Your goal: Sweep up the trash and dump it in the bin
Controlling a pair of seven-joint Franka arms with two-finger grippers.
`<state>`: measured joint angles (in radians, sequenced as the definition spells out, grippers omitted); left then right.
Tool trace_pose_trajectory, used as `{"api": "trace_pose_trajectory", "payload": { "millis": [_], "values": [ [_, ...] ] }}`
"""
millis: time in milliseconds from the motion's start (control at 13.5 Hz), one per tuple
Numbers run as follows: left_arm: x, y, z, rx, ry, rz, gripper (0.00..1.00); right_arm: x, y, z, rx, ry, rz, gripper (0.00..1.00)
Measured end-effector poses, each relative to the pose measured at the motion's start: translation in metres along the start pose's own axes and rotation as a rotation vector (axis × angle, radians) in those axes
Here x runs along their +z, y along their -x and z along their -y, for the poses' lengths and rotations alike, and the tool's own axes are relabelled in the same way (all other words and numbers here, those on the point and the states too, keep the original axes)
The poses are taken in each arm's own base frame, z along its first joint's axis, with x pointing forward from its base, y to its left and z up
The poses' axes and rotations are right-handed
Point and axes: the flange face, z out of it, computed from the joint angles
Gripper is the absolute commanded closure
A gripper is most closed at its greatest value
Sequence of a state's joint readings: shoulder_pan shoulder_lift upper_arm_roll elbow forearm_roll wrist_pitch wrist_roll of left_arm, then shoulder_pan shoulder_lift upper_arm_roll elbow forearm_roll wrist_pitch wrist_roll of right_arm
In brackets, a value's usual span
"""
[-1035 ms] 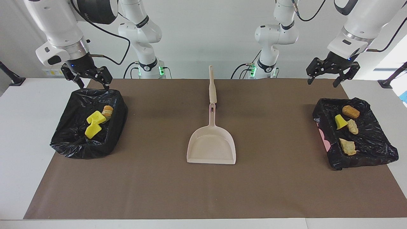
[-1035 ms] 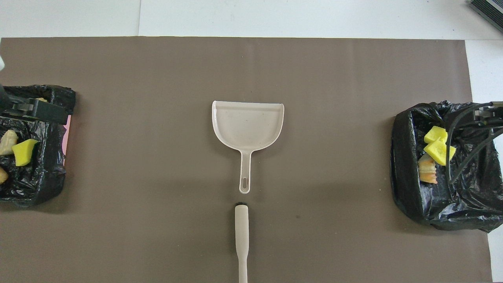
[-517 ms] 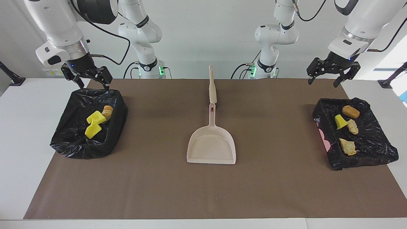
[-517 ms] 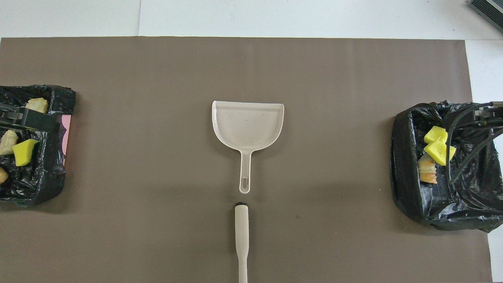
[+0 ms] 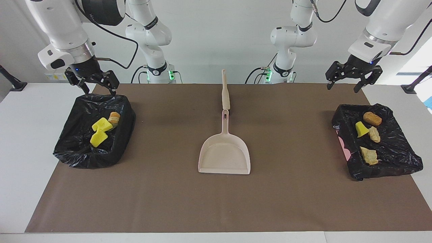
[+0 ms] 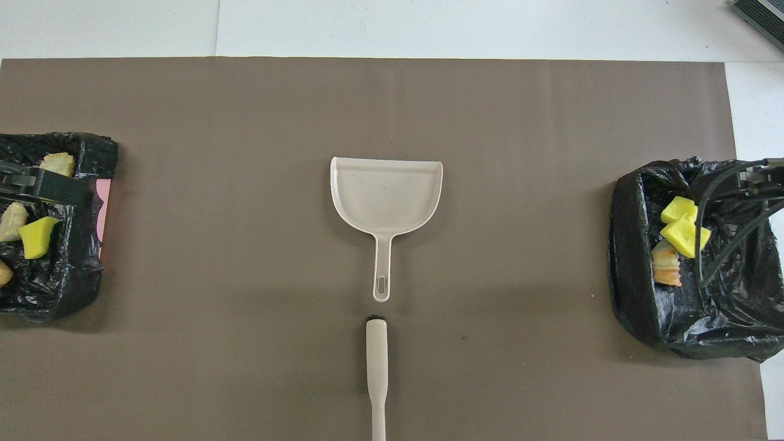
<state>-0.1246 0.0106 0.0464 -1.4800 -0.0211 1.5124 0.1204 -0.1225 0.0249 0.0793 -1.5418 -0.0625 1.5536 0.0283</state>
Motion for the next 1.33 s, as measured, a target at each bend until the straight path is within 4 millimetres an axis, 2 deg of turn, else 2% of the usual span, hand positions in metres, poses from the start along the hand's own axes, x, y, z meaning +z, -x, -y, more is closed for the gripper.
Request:
{"api": "trace_pose_trajectory", "payload": {
  "millis": [296,665,1330],
  "values": [
    [0.000,0.000,0.000,0.000,0.000,0.000,0.00,0.000,0.002,0.008,-0.015,0.000,0.007,0.00],
    [0.000,0.000,0.000,0.000,0.000,0.000,0.00,-0.003,0.011,0.008,-0.014,0.003,0.043,0.00],
    [0.000,0.000,0.000,0.000,0.000,0.000,0.00,-0.004,0.011,0.008,-0.014,0.003,0.041,0.00]
  ]
}}
